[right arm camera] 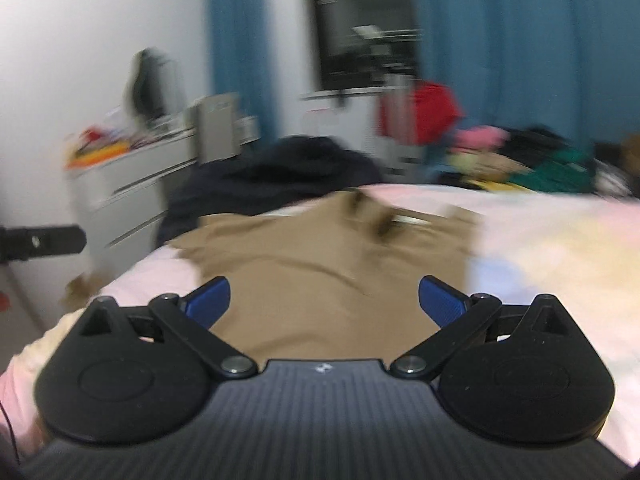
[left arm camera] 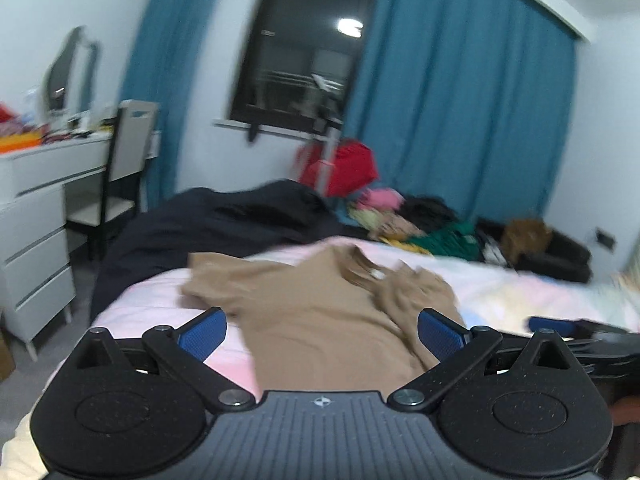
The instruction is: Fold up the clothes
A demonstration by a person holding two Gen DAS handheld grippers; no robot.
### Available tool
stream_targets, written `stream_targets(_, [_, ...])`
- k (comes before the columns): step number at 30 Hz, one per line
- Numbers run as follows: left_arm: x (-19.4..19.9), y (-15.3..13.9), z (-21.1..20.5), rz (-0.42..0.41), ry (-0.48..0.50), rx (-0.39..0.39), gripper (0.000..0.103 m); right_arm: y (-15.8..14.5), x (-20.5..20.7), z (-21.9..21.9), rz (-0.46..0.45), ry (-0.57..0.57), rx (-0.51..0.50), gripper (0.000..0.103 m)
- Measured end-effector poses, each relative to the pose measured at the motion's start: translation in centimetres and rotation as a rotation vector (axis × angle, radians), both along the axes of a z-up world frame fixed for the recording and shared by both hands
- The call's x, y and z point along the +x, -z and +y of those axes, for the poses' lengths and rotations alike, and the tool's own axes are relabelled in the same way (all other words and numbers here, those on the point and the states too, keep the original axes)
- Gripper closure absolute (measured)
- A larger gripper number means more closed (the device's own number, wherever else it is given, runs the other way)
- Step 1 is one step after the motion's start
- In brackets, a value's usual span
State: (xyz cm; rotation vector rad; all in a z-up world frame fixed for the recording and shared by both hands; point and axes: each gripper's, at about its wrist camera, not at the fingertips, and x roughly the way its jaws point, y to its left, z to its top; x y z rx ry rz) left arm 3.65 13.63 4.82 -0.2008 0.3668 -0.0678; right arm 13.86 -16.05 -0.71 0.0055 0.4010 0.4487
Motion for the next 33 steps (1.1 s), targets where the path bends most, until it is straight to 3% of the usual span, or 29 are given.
stream_targets(3, [-1.1, 0.0, 4.3, -0.026, -0.128, -0.101, 0.000, 0.0, 4.2, 6.0, 0.012, -0.093, -0.019, 0.003])
stream_targets(7, [-2.5, 0.6, 8.3, -0.061, -0.282, -0.143, 0.000, 1.1, 10.4, 14.2, 0.056, -0.201, -0.024, 0.004])
stream_targets(10, [-2.7, 1.5, 10.9, -0.055, -0.282, -0.236, 0.000, 3.3, 14.6, 19.9, 0.094, -0.240, -0.030, 0.005])
stream_targets(14, [-1.4, 3.4, 13.0, -0.014, -0.351, -0.289, 0.000, 6.5, 16.8, 26.1, 0.049, -0.341, -0.179, 0.005])
stream_targets(15, [-1.0, 3.9, 13.5, -0.002, -0.361, -0.312, 0.000, 7.3, 16.9, 27.5, 0.026, -0.365, -0.238, 0.013])
stream_targets(16, [-0.6, 4.4, 13.9, 0.011, -0.362, -0.328, 0.000, 8.0, 17.2, 28.6, 0.013, -0.376, -0.285, 0.032])
stream_targets(17, [-0.2, 4.7, 14.1, 0.022, -0.362, -0.331, 0.000, 8.5, 17.6, 29.3, 0.012, -0.368, -0.317, 0.039])
stream_targets(20, [0.7, 5.6, 14.2, 0.043, -0.369, -0.325, 0.000, 9.0, 18.9, 30.4, 0.002, -0.308, -0.338, 0.046])
stream_targets(22, [1.0, 5.8, 13.6, 0.037, -0.381, -0.302, 0.000, 8.8, 19.6, 30.2, -0.011, -0.272, -0.344, 0.090])
stream_targets(23, [1.1, 5.8, 13.2, 0.027, -0.387, -0.285, 0.000, 8.7, 20.0, 29.9, -0.014, -0.254, -0.349, 0.096])
stream_targets(28, [2.4, 5.5, 11.1, 0.002, -0.378, -0.246, 0.000, 4.7, 19.6, 25.0, -0.071, -0.168, -0.167, 0.098])
stream_targets(33, [2.2, 4.6, 7.7, -0.053, -0.307, -0.186, 0.000, 1.2, 19.0, 15.9, -0.130, 0.057, -0.004, 0.098])
